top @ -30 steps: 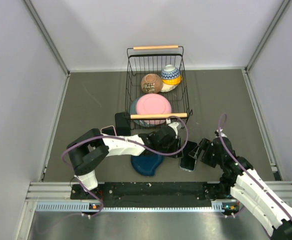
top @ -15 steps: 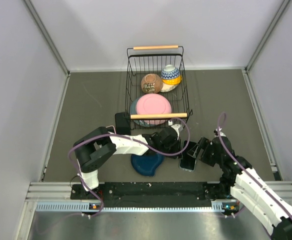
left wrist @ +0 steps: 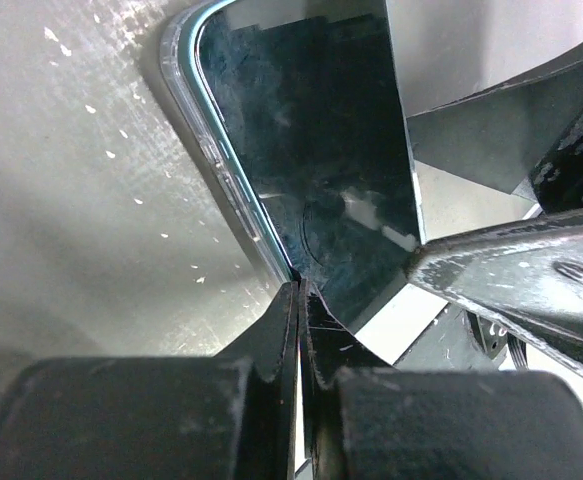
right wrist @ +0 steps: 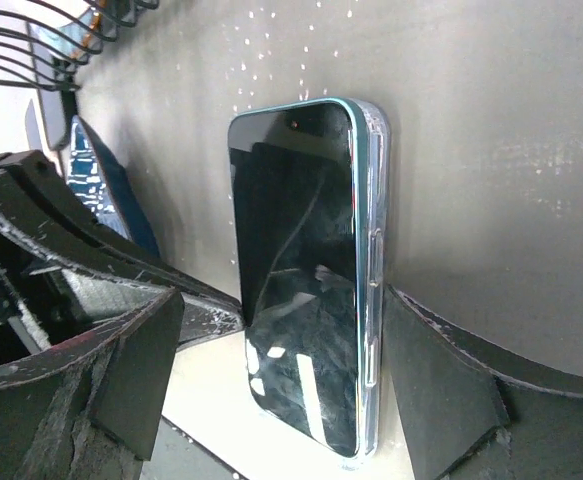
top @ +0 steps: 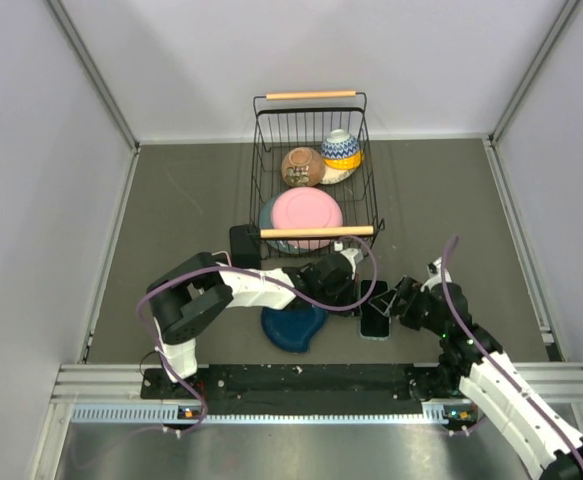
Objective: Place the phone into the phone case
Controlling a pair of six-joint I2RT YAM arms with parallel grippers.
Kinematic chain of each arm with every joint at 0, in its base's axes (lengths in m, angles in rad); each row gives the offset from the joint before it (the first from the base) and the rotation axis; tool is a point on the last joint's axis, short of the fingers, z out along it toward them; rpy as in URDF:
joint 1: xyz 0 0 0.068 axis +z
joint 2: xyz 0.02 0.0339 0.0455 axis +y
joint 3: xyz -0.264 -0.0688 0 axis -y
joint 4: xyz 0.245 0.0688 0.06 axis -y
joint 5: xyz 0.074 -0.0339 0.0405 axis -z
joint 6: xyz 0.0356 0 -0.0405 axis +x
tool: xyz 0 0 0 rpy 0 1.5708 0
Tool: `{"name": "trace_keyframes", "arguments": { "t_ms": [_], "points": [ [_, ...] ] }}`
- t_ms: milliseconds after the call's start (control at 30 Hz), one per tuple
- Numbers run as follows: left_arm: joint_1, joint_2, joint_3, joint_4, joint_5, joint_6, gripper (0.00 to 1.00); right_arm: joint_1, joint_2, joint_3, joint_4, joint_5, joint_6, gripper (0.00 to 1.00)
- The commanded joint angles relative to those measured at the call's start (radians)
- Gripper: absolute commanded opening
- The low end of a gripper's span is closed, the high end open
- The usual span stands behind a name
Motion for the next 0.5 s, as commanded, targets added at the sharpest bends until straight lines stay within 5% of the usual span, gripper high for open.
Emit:
{"name": "trace_keyframes", "arguments": {
  "t_ms": [0,467],
  "points": [
    [-0.006,0.003,-0.019,0.071,0.013,-0.015,0.01,0.008,-0.141,-0.043,0.123,-0.17,0.091,0.78],
    [-0.006,-0.029,-0.054,0.068,-0.007,-0.027,0.01,0.01,-0.163,-0.066,0.079,-0.205,0.111,0.75]
  ]
}}
